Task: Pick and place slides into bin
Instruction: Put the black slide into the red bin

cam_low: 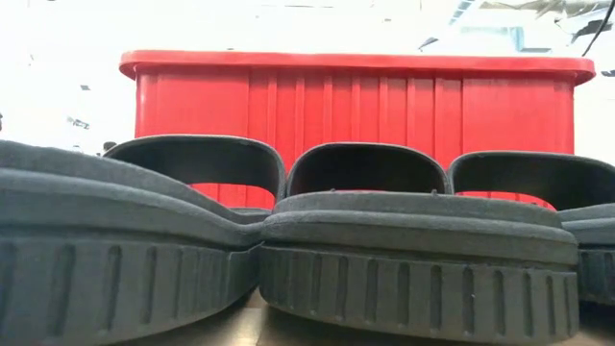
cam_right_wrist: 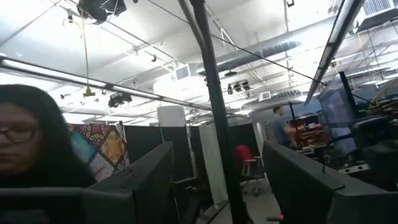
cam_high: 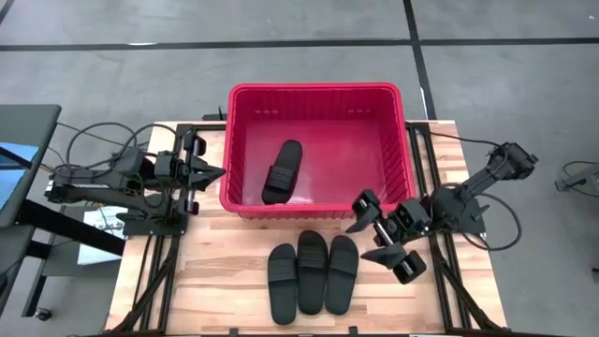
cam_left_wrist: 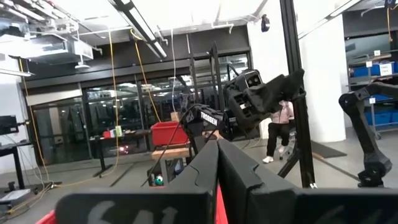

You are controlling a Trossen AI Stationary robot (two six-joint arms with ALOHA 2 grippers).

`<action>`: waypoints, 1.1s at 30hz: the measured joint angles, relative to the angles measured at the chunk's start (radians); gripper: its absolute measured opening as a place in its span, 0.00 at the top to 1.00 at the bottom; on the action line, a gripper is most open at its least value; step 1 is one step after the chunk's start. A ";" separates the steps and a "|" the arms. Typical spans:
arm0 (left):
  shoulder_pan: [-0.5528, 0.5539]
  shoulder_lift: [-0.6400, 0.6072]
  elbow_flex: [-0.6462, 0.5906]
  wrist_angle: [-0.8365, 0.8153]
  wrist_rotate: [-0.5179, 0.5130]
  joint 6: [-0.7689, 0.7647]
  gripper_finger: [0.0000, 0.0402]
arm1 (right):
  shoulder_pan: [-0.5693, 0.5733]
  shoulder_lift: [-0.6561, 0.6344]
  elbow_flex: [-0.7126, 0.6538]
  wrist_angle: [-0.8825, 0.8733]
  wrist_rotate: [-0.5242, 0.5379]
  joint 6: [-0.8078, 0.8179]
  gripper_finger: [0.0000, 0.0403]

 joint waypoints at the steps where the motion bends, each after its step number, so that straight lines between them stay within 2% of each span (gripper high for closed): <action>1: 0.000 0.000 0.000 -0.001 0.000 0.001 1.00 | -0.007 0.000 0.000 0.002 -0.001 0.000 0.41; 18: 0.000 0.001 0.000 -0.003 0.000 0.035 1.00 | -0.008 0.000 -0.002 -0.043 -0.002 0.251 0.41; 28: 0.000 0.001 -0.001 -0.014 -0.002 0.022 1.00 | -0.037 0.000 0.006 0.019 -0.003 0.234 0.41; 31: 0.000 0.001 -0.001 -0.020 -0.002 0.009 1.00 | -0.055 -0.002 0.059 -0.066 0.001 0.152 0.41; 33: 0.000 0.001 -0.001 -0.021 -0.003 0.009 1.00 | -0.061 -0.005 0.134 -0.219 0.021 0.060 0.41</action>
